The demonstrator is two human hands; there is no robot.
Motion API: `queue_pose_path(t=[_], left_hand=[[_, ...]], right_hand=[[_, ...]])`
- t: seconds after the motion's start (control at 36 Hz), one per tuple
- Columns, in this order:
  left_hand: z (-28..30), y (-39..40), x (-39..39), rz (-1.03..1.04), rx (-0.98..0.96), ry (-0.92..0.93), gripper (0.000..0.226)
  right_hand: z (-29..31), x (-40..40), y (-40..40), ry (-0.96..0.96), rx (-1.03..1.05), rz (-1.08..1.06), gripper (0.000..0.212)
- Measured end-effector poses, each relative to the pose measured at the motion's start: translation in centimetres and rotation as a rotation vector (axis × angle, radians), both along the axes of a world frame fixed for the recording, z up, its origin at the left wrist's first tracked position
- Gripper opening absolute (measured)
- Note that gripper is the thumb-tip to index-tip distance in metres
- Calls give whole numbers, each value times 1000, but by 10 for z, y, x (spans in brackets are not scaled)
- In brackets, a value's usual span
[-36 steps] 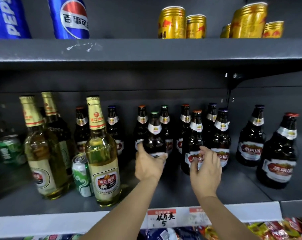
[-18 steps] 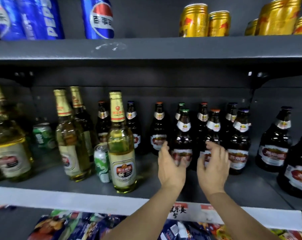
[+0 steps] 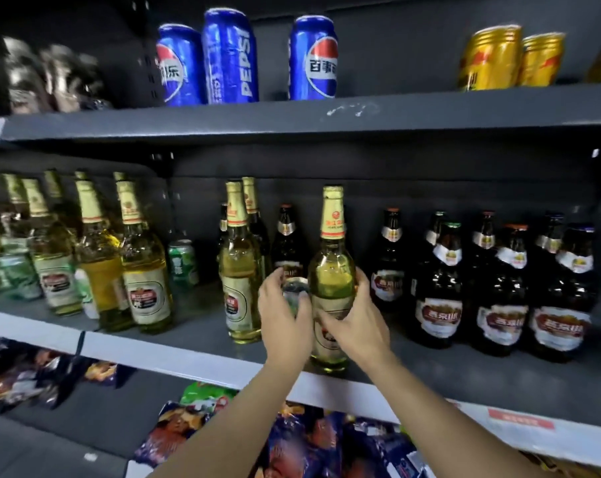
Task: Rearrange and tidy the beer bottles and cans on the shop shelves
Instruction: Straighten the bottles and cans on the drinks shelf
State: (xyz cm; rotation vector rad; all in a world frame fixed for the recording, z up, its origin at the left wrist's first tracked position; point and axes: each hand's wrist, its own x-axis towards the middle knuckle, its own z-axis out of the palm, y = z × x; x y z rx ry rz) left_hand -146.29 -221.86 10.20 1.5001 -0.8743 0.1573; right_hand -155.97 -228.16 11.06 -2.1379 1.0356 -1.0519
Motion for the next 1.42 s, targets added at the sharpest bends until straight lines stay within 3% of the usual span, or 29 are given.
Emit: queue_pose_path(t=[0.17, 0.28, 0.36, 0.47, 0.58, 0.72, 0.83, 1.14, 1.42], left_hand=[[4, -21, 25, -230, 147, 228, 57], [-2, -20, 36, -316, 223, 279, 59], [-8, -16, 46, -388, 323, 234, 82], [-6, -5, 46, -224, 409, 13, 78], [3, 16, 34, -160, 271, -48, 72], [31, 55, 28, -121, 137, -128, 72], [42, 91, 48, -28, 109, -57, 69], [23, 247, 198, 357, 179, 84, 62], [2, 420, 367, 654, 190, 172, 60]], right_hand=[[-6, 11, 6, -23, 45, -129, 80], [1, 12, 7, 23, 36, -195, 68], [6, 9, 9, 50, 47, -267, 70], [9, -1, 16, 18, 53, -387, 83], [14, -15, 31, -92, -32, -439, 86], [34, -13, 67, -231, -128, -355, 86], [40, 15, 102, -257, -144, -211, 83], [19, 160, 198, -210, -91, 129, 76], [27, 359, 315, -245, -84, 281, 74]])
